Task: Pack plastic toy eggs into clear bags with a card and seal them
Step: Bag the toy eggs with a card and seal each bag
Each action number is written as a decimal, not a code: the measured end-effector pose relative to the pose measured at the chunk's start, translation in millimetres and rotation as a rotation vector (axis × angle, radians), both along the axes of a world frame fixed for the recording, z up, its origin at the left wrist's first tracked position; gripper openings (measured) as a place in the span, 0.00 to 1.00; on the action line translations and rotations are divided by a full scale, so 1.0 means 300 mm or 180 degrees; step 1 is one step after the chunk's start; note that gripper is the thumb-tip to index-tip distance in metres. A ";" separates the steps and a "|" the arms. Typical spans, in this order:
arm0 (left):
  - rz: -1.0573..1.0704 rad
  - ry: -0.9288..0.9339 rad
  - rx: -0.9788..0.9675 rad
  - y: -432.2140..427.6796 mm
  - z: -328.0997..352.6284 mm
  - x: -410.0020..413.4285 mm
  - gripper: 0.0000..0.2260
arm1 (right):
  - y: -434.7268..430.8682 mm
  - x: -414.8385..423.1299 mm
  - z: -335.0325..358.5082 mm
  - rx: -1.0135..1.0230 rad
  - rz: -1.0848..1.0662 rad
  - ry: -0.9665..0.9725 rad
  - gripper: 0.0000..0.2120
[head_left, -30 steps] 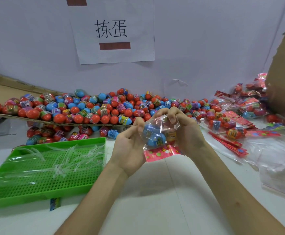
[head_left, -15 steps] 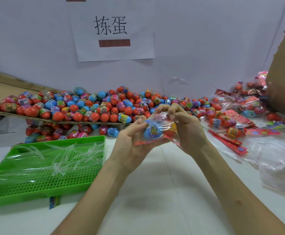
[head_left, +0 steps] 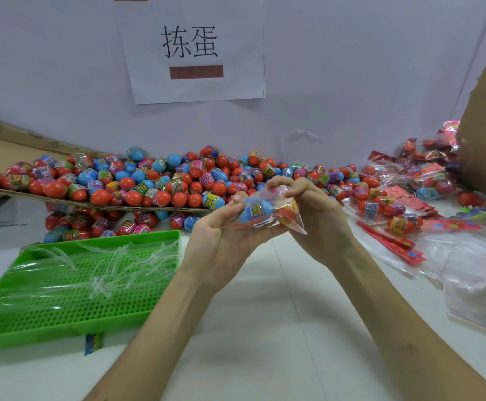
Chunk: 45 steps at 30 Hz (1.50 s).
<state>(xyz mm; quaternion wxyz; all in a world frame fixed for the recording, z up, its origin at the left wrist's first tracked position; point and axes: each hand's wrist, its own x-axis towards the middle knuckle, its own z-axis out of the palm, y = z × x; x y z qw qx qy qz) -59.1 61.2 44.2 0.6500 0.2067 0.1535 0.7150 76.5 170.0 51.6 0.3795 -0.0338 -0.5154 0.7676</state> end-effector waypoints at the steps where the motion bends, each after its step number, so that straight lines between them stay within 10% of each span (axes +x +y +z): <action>1: -0.0035 -0.0011 0.0012 0.001 0.000 -0.001 0.33 | -0.002 -0.003 -0.006 -0.0086 0.0058 0.0074 0.17; 8: -0.0176 -0.0267 0.0095 0.015 -0.014 -0.027 0.32 | 0.010 -0.013 -0.034 -0.0259 0.0217 0.0222 0.14; 12: 0.0104 0.0295 0.0060 0.027 -0.021 -0.038 0.22 | 0.040 -0.015 -0.041 -0.0366 -0.0943 -0.0308 0.18; 16: 0.0527 0.0697 -0.0144 0.040 -0.024 -0.017 0.09 | 0.037 -0.001 -0.038 0.1181 -0.2507 -0.0778 0.17; 22: 0.0813 0.0472 -0.0309 0.038 -0.018 -0.061 0.09 | -0.021 -0.042 -0.106 0.3447 -0.1287 -0.1721 0.26; 34: 0.0754 0.0700 -0.0387 0.046 -0.020 -0.031 0.15 | 0.034 -0.025 -0.066 0.0039 -0.1683 -0.0643 0.18; 40: 0.0897 0.1432 -0.0331 0.047 -0.029 -0.012 0.20 | 0.077 -0.014 -0.072 -0.0189 -0.0879 -0.1979 0.17; 45: 0.0923 0.1532 -0.0118 0.045 -0.033 -0.047 0.23 | 0.077 -0.003 -0.071 -0.0593 -0.0276 -0.1629 0.11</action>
